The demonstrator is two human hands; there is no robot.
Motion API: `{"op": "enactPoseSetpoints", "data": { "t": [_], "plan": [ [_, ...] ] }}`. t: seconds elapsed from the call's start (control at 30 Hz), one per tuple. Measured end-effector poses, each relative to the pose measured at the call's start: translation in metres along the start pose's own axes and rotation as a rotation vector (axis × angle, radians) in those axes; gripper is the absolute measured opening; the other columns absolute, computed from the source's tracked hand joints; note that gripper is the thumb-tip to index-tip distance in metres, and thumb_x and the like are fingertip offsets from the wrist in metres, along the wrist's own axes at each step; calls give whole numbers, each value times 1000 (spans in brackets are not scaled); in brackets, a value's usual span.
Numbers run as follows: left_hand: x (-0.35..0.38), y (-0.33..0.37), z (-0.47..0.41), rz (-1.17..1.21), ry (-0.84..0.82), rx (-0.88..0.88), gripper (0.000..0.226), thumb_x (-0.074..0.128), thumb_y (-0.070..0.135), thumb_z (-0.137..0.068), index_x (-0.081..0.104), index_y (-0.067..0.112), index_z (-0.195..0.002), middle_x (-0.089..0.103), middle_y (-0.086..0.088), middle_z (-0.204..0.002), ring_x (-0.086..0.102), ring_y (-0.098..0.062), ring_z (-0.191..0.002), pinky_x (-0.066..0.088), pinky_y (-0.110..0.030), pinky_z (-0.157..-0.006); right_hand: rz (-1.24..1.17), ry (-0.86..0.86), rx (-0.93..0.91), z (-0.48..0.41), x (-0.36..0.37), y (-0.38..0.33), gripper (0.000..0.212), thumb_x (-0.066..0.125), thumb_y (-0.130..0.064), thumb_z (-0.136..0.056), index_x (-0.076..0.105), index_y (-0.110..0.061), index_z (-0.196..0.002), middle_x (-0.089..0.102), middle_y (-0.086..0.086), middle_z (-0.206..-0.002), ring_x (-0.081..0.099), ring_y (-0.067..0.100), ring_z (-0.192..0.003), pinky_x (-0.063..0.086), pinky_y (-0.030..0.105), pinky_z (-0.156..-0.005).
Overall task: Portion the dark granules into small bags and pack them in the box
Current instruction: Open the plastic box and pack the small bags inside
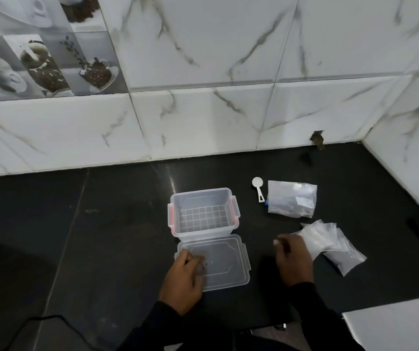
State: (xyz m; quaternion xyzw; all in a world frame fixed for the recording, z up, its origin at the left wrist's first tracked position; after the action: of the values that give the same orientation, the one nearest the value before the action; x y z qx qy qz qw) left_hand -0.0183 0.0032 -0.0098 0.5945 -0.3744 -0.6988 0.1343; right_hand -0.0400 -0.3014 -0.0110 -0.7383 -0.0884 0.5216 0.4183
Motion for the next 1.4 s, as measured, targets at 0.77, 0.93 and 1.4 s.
{"op": "enactPoseSetpoints", "data": {
  "t": [0.77, 0.93, 1.4],
  "plan": [
    [209, 146, -167, 401, -515, -82, 10, 75, 11, -82, 73, 2, -86, 73, -15, -79, 62, -12, -58, 54, -34, -68, -460, -87, 645, -1, -57, 102, 11, 61, -7, -90, 69, -9, -97, 71, 12, -75, 64, 17, -51, 46, 24, -42],
    [199, 161, -178, 222, -535, 83, 7, 77, 17, -78, 73, 16, -83, 71, -2, -98, 67, -17, -88, 55, -32, -86, -199, 138, 527, -18, -85, 97, 23, 62, -25, -90, 51, -28, -110, 66, 3, -69, 66, 18, -65, 51, 28, -66],
    [194, 155, -164, 125, -509, 46, 22, 75, 21, -78, 63, 10, -63, 62, -1, -70, 59, -18, -71, 48, -30, -68, -56, -6, 455, -29, -74, 85, 27, 61, -8, -82, 53, -28, -98, 59, -2, -71, 59, 16, -68, 47, 25, -63]
  ]
}}
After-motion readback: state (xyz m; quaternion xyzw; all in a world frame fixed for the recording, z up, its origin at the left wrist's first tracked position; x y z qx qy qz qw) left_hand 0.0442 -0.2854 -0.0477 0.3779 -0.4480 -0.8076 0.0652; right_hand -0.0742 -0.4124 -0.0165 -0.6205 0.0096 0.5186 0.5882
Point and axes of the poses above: each hand's wrist, its own z-axis away from the middle knuckle, its own x-axis out of the palm, y = z × x, the point moved 6 cm from there along -z, towards the middle knuckle
